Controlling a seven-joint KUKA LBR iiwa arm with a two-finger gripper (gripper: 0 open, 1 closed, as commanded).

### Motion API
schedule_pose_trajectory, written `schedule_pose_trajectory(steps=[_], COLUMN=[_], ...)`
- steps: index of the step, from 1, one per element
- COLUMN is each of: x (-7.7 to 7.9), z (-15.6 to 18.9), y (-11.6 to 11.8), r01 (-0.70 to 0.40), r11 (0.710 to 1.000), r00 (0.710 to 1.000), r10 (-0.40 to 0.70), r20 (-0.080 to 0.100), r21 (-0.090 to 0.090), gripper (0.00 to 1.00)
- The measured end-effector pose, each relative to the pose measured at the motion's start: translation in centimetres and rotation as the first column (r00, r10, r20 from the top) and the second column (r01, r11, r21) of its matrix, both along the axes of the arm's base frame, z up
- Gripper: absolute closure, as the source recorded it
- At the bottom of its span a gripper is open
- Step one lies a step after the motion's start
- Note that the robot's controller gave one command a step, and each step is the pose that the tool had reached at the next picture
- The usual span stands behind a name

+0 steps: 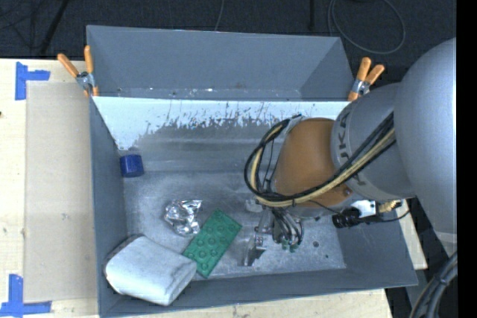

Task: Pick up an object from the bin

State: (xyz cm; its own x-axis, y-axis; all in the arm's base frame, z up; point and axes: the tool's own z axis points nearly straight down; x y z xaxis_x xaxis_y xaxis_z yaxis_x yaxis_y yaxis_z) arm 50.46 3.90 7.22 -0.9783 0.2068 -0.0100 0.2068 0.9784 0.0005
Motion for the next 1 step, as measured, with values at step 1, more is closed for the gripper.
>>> schedule_pose_trajectory(steps=[1], x=[3.19], z=[0.06], y=[15.16], r01=[-0.171], r11=[0.985], r00=[0.985], r10=[0.171], r20=[0.0], r21=[0.002], gripper=[0.0])
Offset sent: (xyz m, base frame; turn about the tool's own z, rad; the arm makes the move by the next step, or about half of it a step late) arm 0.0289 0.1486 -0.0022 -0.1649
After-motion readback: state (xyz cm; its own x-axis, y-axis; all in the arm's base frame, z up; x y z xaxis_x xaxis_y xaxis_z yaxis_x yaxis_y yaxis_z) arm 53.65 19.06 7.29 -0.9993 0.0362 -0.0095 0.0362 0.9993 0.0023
